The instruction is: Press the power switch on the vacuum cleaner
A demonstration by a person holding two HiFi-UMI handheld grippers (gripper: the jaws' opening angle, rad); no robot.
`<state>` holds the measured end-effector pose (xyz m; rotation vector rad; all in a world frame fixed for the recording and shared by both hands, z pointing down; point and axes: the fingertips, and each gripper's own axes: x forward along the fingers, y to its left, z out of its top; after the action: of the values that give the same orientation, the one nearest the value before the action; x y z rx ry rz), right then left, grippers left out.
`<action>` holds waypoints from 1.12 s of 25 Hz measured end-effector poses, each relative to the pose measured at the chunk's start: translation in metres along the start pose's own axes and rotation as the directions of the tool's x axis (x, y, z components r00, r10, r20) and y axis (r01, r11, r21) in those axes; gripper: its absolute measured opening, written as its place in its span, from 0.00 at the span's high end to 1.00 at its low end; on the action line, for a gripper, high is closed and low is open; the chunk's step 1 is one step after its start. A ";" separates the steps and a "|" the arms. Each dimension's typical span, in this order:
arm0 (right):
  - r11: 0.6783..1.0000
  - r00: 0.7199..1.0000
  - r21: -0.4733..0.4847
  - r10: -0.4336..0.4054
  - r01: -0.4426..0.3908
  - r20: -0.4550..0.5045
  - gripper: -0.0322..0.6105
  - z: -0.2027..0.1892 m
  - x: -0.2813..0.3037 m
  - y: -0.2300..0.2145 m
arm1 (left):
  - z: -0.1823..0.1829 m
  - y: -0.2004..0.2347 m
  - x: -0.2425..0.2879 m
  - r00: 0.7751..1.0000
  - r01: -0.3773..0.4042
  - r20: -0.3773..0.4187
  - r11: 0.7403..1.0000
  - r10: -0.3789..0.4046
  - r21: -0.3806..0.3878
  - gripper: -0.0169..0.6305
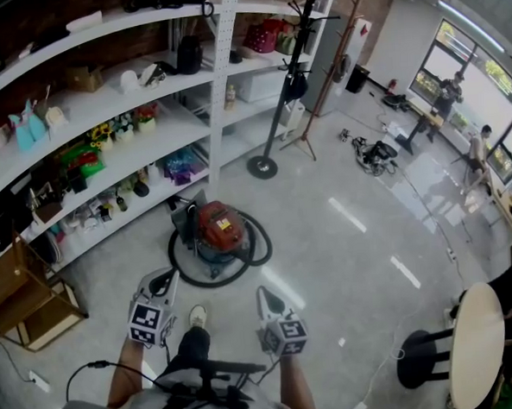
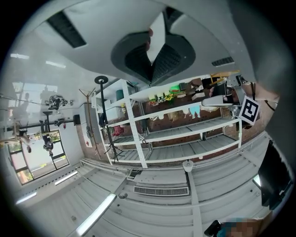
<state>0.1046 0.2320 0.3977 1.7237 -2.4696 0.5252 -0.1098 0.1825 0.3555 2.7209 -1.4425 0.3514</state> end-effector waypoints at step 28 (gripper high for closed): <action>0.995 0.992 0.039 -0.084 0.088 -0.092 0.93 0.063 0.234 -0.054 | 0.015 0.172 0.207 0.996 0.080 -0.047 0.997 -0.080 -0.012 0.96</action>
<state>0.0776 -0.0137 0.4123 1.7716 -2.3281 0.6370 -0.1363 -0.0855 0.3745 2.7327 -1.3156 0.4010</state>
